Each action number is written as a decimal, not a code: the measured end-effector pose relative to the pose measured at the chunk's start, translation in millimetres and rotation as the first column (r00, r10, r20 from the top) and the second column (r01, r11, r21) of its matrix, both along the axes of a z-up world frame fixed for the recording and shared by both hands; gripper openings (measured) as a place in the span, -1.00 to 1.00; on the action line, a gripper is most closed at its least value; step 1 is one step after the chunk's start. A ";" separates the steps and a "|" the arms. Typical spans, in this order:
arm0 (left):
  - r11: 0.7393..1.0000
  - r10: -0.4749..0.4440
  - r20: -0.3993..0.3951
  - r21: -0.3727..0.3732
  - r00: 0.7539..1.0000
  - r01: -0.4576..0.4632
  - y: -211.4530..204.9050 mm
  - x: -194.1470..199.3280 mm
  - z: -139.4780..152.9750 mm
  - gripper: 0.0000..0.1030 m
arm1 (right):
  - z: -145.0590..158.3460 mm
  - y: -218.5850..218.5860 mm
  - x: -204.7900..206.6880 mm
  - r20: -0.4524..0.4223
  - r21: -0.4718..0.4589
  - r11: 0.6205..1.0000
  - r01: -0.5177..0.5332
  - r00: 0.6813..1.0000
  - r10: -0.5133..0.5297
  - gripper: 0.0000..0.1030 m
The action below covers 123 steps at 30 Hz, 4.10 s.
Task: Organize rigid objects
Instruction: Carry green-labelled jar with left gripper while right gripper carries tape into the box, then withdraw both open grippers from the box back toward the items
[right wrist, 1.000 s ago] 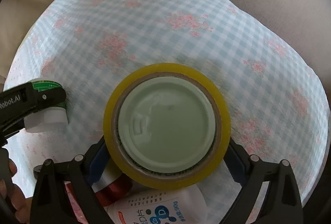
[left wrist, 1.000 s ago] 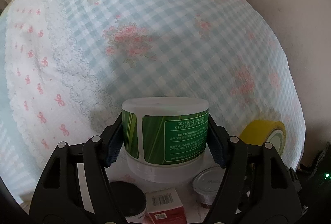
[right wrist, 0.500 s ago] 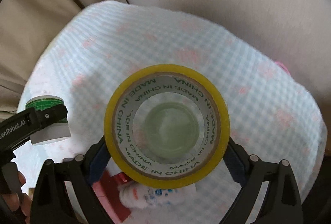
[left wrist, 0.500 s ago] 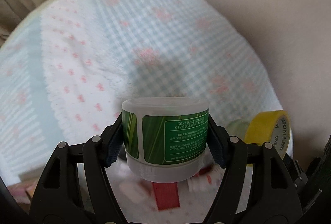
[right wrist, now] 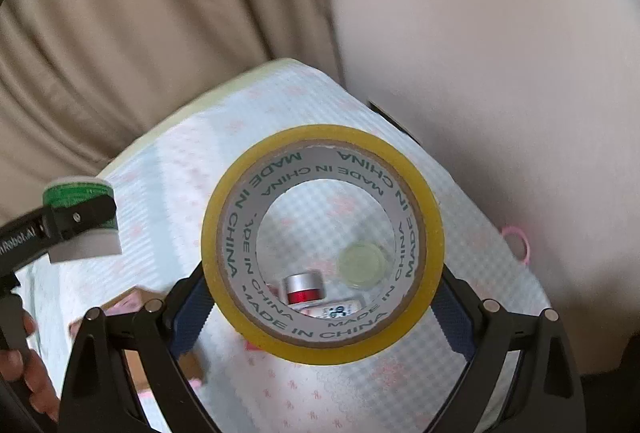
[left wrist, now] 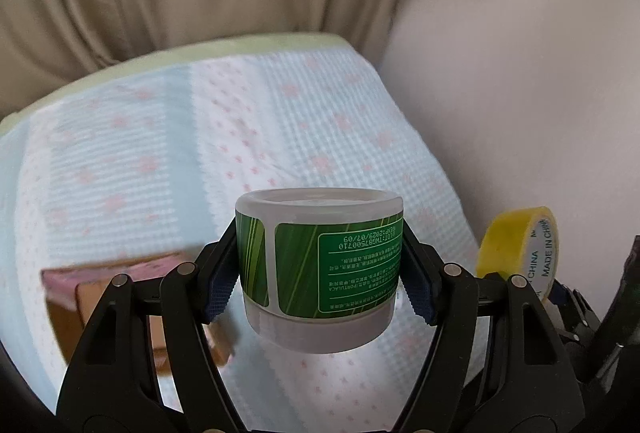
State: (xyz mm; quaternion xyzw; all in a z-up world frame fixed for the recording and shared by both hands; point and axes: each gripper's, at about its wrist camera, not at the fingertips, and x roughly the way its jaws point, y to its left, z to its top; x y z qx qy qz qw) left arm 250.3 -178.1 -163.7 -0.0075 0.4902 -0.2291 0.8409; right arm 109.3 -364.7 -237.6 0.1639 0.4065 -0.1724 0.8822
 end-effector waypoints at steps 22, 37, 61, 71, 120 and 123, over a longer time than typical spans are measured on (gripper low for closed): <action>0.956 0.292 -0.009 0.023 0.956 -0.292 282.8 -56.9 23.3 0.31 | 38.2 219.6 20.7 0.021 -0.028 0.912 -0.410 0.912 0.411 0.83; 0.976 0.196 -0.194 0.129 0.961 -0.173 372.8 25.5 -109.8 0.31 | -79.1 348.2 98.5 -0.182 -0.038 0.882 -0.470 0.871 0.456 0.83; 0.964 0.028 -0.405 0.254 0.914 0.083 308.2 83.2 -268.8 0.31 | -237.3 363.2 156.0 -0.429 0.083 0.734 -0.674 0.641 0.636 0.77; 0.975 0.038 -0.398 0.217 0.917 0.054 312.9 79.9 -251.8 1.00 | -223.6 355.2 140.2 -0.425 0.101 0.744 -0.661 0.647 0.633 0.50; 0.989 0.142 0.020 0.044 0.990 -0.143 312.8 -114.2 48.2 1.00 | 66.6 245.5 -68.0 -0.102 -0.115 0.957 -0.265 0.962 0.254 0.99; 0.989 0.134 0.025 0.052 0.991 -0.136 275.8 -115.1 46.9 1.00 | 65.4 208.1 -73.8 -0.095 -0.125 0.964 -0.234 0.970 0.223 0.99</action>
